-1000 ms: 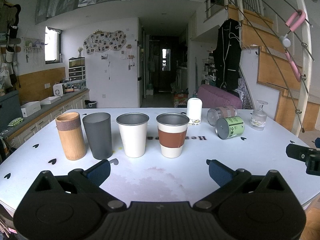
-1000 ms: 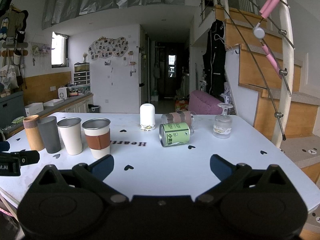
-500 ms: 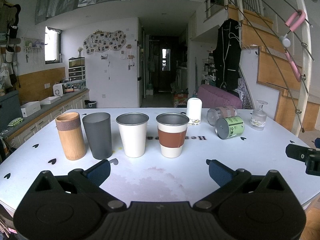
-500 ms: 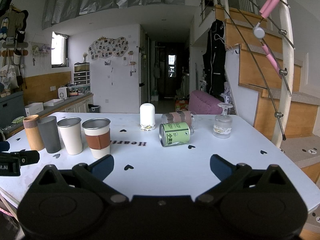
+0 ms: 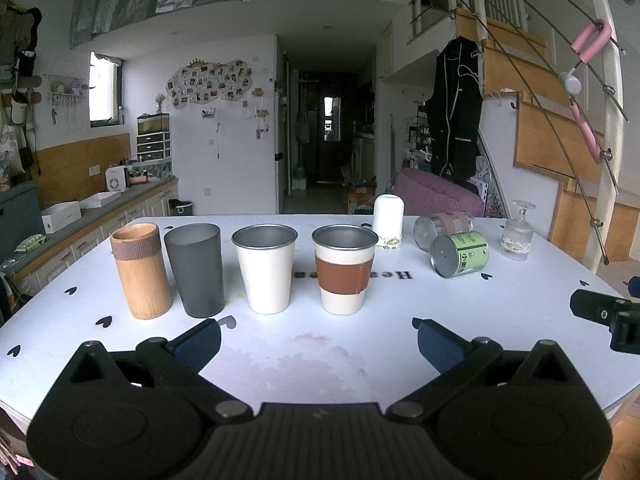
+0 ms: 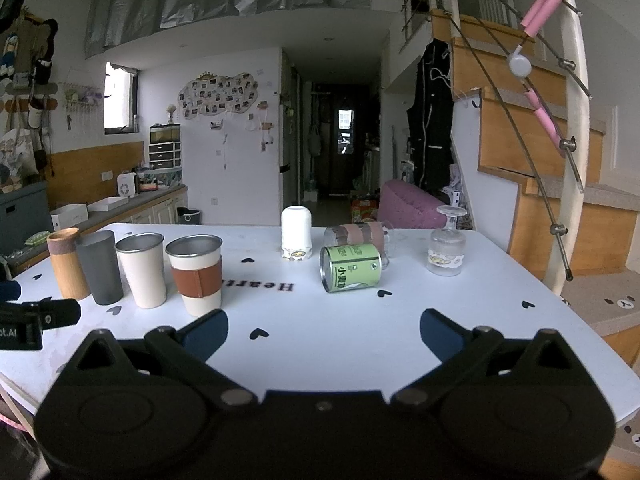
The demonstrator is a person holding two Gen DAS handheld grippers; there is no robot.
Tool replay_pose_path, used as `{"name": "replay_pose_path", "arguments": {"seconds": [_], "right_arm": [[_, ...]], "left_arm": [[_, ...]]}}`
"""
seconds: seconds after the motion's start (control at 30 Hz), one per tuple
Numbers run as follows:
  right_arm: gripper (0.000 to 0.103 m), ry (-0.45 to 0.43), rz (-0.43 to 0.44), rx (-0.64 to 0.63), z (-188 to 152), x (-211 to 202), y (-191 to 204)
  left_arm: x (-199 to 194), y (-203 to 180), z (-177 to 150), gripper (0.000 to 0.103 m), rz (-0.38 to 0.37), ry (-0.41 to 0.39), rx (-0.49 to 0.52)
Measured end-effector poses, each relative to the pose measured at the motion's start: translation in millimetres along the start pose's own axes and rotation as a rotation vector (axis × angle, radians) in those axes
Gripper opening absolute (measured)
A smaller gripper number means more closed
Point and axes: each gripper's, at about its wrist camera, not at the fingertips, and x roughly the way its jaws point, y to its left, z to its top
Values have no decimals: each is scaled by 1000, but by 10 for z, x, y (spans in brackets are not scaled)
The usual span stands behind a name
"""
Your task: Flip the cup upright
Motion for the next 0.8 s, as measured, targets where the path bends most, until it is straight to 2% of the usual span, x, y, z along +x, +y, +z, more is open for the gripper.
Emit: {"name": "replay_pose_path", "arguments": {"seconds": [0.17,0.4,0.6,0.8], "right_arm": [[103,17,-1,30,-14,117,-77],[103,25,-27,85,132,498,-273],[103,66,-41,154,389,1017,-408],[103,135,-84,264,663,1723,-502]], "left_arm": [[48,-13,-7,103,-2,5,-4],[84,41,-97,103,0,11,-4],[139,132,-166,103,-1,17,-21],[220,266,-273,103,-3,27,-51]]}}
